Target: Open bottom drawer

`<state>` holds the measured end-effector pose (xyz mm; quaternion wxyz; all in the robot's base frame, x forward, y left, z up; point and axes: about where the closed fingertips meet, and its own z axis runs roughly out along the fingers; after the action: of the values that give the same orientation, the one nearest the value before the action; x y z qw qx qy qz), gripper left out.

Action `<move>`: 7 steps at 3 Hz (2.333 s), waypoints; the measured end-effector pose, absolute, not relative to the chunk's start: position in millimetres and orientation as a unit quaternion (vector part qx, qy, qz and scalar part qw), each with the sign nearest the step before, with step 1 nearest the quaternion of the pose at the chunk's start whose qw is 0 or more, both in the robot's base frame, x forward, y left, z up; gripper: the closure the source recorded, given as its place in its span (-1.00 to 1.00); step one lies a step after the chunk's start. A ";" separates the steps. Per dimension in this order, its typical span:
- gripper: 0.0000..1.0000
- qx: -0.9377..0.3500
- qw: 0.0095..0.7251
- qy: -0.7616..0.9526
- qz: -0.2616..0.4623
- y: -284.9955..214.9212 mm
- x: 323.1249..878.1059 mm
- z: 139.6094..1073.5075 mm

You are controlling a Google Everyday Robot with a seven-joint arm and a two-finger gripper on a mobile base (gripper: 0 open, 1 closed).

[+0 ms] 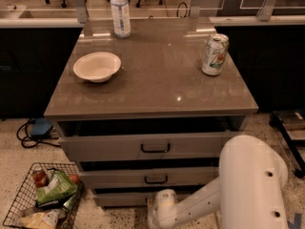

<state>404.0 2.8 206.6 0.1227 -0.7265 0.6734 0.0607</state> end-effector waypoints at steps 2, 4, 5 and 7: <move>-1.00 -0.730 0.102 0.674 0.053 12.9 405.7 186.8; -1.00 -0.726 0.088 0.681 0.034 5.6 410.9 178.7; -1.00 -0.731 0.082 0.677 0.027 7.6 416.2 175.1; -1.00 -0.738 0.054 0.672 0.010 -0.6 430.4 156.9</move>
Offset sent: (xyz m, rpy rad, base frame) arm 0.0046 0.0112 -0.0280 -0.0665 0.0156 -0.0062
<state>430.4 -0.6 156.9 0.0545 -0.7383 0.6722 0.0102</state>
